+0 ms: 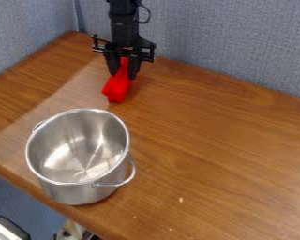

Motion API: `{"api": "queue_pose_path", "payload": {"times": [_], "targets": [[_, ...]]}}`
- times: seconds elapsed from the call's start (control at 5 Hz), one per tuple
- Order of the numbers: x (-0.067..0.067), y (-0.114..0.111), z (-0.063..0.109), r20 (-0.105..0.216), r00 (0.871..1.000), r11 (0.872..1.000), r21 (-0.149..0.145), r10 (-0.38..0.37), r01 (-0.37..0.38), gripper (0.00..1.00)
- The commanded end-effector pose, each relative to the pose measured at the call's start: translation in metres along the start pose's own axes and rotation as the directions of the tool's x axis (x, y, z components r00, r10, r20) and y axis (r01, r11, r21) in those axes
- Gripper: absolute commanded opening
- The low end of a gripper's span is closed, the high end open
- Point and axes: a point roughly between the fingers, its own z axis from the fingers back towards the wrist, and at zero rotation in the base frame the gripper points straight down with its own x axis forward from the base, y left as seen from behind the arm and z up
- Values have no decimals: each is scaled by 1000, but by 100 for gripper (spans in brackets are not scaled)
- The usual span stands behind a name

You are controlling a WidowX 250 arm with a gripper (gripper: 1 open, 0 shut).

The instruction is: Move the red object from the metal pot to the table

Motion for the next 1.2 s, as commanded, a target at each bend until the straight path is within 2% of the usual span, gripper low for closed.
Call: {"api": "queue_pose_path", "payload": {"times": [0.0, 0.2, 0.4, 0.6, 0.8, 1.0], "targets": [[7, -6, 23, 60, 998, 1000, 0, -19, 19, 0], [5, -9, 28, 64, 998, 1000, -8, -26, 26, 0], [4, -13, 39, 83, 996, 999, -20, -34, 35, 0], [3, -17, 54, 115, 993, 998, -35, -40, 44, 0], [0, -24, 78, 164, 985, 997, -34, -59, 65, 0], [-10, -34, 97, 188, 977, 993, -30, -104, 112, 0]]}}
